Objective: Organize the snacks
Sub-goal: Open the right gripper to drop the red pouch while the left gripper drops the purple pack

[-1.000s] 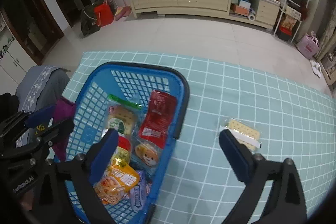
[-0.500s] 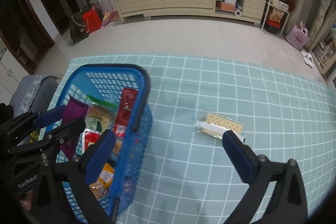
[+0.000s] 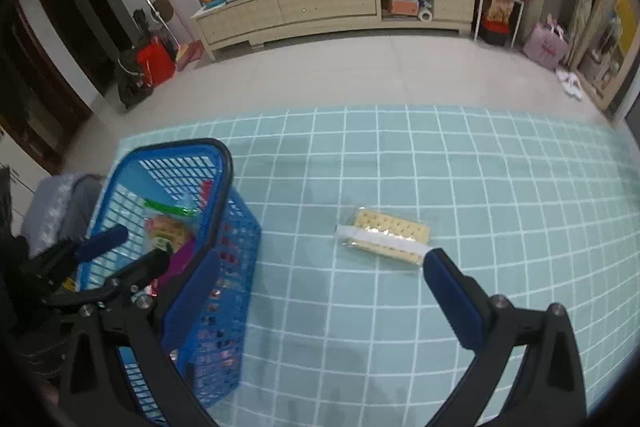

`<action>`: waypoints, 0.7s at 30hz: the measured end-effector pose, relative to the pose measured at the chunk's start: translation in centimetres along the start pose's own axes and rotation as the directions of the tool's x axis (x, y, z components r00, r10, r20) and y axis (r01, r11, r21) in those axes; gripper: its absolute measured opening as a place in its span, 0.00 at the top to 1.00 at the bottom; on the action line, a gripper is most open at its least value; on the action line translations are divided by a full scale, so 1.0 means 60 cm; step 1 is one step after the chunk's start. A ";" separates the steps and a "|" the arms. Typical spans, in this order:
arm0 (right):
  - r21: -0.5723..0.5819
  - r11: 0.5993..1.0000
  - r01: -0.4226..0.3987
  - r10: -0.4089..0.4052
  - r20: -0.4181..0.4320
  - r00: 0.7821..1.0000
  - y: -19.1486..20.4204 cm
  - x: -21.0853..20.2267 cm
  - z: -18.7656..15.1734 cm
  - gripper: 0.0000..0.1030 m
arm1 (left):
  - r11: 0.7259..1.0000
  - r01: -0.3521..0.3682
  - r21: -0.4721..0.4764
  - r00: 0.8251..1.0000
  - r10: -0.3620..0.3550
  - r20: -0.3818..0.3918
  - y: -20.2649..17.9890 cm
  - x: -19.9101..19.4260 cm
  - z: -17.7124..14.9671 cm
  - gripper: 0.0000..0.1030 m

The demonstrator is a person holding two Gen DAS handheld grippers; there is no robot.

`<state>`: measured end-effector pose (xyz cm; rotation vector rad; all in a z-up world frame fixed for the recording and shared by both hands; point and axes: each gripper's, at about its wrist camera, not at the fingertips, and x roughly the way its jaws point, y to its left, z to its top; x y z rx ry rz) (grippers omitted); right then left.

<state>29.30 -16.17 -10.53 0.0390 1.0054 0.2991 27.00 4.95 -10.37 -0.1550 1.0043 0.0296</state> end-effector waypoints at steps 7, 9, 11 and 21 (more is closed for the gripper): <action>0.007 1.000 -0.009 0.009 0.007 1.000 -0.005 -0.026 0.000 0.00 | 1.000 -0.013 -0.002 1.000 0.013 0.012 0.004 -0.027 0.001 0.30; 0.018 1.000 -0.019 0.019 0.004 1.000 -0.008 -0.030 0.000 0.00 | 1.000 -0.013 -0.015 1.000 0.013 0.009 0.010 -0.033 0.001 0.30; 0.009 1.000 -0.009 0.009 0.000 1.000 -0.010 -0.033 0.001 0.00 | 1.000 -0.012 -0.022 1.000 0.012 0.008 0.016 -0.039 -0.001 0.30; -0.004 0.999 0.046 -0.046 -0.067 0.997 -0.036 -0.004 0.013 0.00 | 0.995 -0.044 -0.085 0.998 0.040 -0.041 0.045 -0.033 0.008 0.30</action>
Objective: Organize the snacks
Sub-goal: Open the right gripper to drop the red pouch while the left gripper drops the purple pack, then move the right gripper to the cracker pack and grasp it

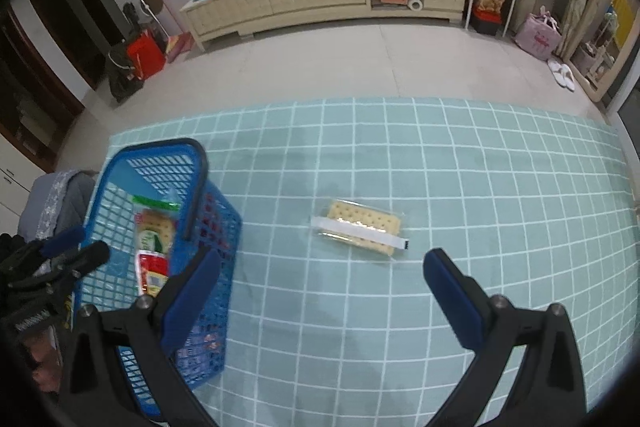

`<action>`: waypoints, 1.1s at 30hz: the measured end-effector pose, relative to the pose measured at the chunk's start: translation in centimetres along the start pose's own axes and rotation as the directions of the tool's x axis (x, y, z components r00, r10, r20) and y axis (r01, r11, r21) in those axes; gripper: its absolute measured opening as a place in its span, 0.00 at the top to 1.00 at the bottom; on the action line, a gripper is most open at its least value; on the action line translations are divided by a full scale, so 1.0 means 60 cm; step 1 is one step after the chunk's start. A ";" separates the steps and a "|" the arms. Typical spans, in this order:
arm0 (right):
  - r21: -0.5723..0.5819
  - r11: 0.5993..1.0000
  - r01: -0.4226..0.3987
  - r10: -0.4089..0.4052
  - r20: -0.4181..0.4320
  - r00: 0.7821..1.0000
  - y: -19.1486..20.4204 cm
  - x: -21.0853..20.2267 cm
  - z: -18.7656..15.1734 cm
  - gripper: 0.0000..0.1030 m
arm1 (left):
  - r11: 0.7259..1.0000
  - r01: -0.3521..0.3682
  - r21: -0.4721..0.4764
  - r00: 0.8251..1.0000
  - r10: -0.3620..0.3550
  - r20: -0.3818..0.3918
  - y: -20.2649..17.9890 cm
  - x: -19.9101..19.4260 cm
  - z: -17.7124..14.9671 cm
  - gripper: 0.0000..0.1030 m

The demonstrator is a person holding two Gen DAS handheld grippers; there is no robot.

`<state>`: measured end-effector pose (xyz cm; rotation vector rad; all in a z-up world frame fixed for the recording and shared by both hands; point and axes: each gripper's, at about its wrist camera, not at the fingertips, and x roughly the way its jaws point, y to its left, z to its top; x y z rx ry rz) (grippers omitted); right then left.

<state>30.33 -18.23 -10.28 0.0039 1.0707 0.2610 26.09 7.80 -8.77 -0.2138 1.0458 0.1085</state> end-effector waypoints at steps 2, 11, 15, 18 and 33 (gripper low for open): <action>0.000 1.000 0.005 -0.005 -0.015 1.000 -0.006 0.011 0.005 0.00 | 1.000 -0.013 -0.006 1.000 0.013 -0.010 0.002 0.005 0.004 0.30; 0.004 1.000 0.014 -0.013 -0.097 0.995 -0.027 0.079 0.034 0.00 | 0.999 -0.017 -0.048 0.996 0.013 -0.084 0.005 0.052 0.029 0.30; -0.074 0.997 0.011 -0.020 -0.123 0.992 -0.025 0.112 0.038 0.00 | 0.999 -0.020 -0.038 0.994 0.015 -0.105 -0.004 0.069 0.029 0.30; -0.171 0.985 0.023 -0.046 -0.134 0.990 -0.021 0.132 0.036 0.00 | 0.999 -0.036 -0.014 0.992 0.034 -0.125 -0.012 0.087 0.026 0.30; -0.435 0.896 -0.093 -0.020 -0.249 0.968 -0.002 0.221 0.029 0.00 | 0.996 -0.085 0.017 0.979 0.086 -0.184 -0.029 0.138 0.014 0.30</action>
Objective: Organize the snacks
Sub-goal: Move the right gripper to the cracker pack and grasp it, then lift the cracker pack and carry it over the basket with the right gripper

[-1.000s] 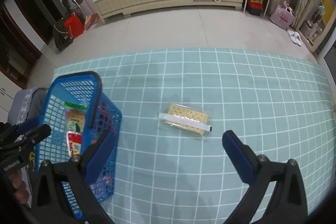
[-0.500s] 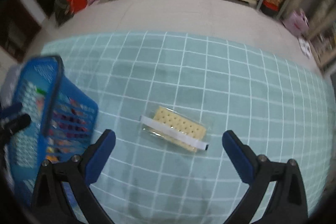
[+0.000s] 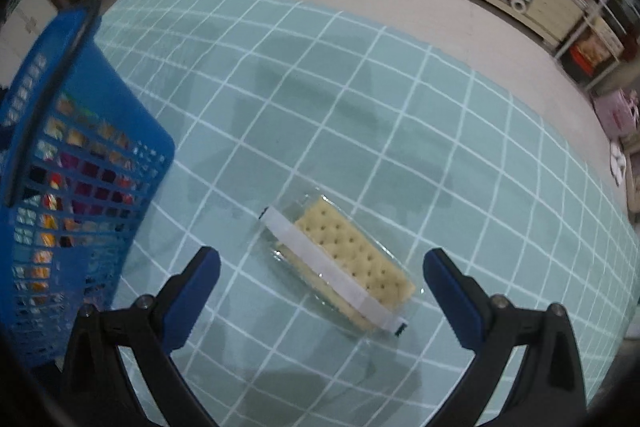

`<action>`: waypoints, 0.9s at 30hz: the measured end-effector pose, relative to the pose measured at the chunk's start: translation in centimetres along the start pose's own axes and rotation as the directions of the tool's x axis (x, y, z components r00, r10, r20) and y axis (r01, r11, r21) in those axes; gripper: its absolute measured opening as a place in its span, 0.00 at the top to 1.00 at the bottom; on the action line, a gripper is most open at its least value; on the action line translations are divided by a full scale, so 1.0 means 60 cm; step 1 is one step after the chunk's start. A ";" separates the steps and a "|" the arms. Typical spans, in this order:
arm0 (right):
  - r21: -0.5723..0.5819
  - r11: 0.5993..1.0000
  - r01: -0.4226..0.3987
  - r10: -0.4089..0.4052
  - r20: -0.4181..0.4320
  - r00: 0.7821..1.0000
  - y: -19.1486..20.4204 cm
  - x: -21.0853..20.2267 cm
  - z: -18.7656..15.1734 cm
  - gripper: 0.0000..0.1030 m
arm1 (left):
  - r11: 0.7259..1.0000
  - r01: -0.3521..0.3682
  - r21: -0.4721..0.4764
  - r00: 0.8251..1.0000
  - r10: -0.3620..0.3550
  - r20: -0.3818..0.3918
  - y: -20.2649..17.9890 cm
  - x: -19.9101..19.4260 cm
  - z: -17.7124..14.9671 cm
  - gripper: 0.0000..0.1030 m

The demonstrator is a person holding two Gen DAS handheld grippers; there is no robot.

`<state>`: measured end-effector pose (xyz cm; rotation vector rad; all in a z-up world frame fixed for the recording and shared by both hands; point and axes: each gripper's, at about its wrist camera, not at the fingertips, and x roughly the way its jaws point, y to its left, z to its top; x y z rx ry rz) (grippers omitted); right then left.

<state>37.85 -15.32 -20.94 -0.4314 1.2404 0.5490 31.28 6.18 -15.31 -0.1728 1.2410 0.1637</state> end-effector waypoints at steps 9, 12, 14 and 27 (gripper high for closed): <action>-0.090 0.996 -0.009 0.004 -0.054 0.999 -0.001 0.032 -0.007 0.13 | 0.998 0.013 -0.053 1.000 -0.013 0.006 0.006 0.005 0.002 0.30; -0.115 0.993 -0.007 0.001 -0.053 0.999 0.003 0.033 -0.018 0.21 | 0.999 0.010 -0.054 1.000 -0.009 0.008 0.011 0.005 0.001 0.30; -0.114 0.993 -0.005 0.000 -0.040 0.999 0.004 0.023 -0.023 0.35 | 0.998 0.017 -0.061 1.000 -0.016 0.007 0.014 0.005 0.000 0.30; -0.046 0.999 -0.001 0.003 0.050 0.999 0.041 -0.073 -0.066 0.50 | 0.999 0.015 -0.053 0.999 -0.013 0.037 0.016 -0.026 -0.032 0.30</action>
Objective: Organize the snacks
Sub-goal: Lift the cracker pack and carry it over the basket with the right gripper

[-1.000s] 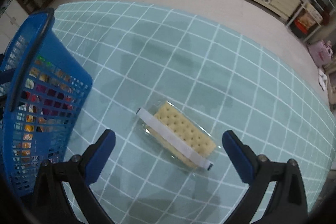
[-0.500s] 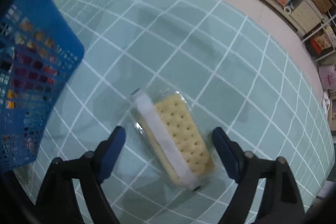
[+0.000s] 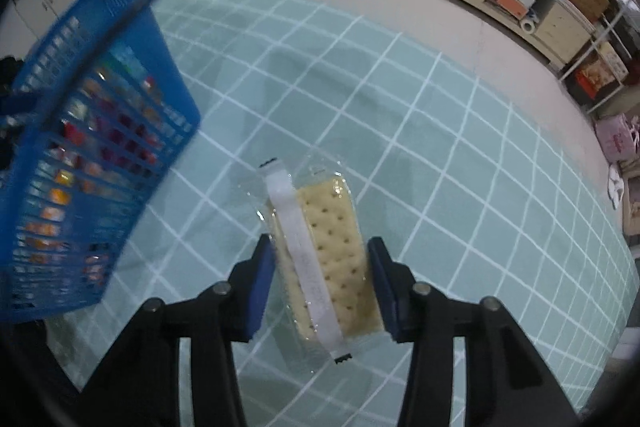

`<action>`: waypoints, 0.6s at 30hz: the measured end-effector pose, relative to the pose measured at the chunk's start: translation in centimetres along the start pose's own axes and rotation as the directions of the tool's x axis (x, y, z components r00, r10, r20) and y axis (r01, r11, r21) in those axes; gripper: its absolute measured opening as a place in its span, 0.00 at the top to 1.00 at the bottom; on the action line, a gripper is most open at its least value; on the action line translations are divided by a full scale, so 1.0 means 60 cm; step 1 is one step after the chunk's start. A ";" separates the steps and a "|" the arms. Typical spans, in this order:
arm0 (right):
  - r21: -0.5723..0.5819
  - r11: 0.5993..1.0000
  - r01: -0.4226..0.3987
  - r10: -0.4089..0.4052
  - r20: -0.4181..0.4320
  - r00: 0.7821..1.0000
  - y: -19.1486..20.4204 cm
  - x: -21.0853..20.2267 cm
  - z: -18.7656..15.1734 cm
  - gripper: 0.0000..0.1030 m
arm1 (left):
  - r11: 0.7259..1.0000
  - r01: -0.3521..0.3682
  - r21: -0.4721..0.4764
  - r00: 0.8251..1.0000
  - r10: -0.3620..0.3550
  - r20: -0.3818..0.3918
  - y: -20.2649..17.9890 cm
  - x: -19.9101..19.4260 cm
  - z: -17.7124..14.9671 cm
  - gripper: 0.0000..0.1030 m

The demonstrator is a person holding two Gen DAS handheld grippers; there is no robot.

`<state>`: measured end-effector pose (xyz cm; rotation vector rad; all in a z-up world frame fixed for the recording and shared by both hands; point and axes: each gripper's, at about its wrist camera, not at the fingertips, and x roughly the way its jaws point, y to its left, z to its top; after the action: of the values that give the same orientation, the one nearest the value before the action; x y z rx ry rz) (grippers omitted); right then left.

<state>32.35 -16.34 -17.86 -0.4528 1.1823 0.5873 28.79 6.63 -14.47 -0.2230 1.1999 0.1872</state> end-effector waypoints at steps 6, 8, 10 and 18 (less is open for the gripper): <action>0.039 0.999 -0.007 0.005 0.060 0.998 0.032 -0.071 -0.008 0.50 | 1.000 -0.002 0.020 0.999 0.001 0.046 0.004 -0.046 -0.020 0.30; 0.041 0.999 -0.011 0.007 0.083 0.997 0.032 -0.087 0.004 0.50 | 1.000 0.008 0.020 0.998 -0.010 0.063 0.007 -0.067 -0.029 0.30; 0.042 0.999 -0.005 0.001 0.100 0.995 0.037 -0.108 0.003 0.50 | 1.000 0.014 0.023 0.997 -0.015 0.079 0.011 -0.086 -0.038 0.30; 0.028 1.000 0.006 -0.011 0.175 0.984 0.094 -0.194 0.005 0.50 | 0.999 0.039 0.025 0.989 -0.042 0.142 0.035 -0.165 -0.067 0.30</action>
<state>25.95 -14.02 -6.89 -0.3742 1.0186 0.5909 21.11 7.34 -6.74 -0.2113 1.0539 0.1518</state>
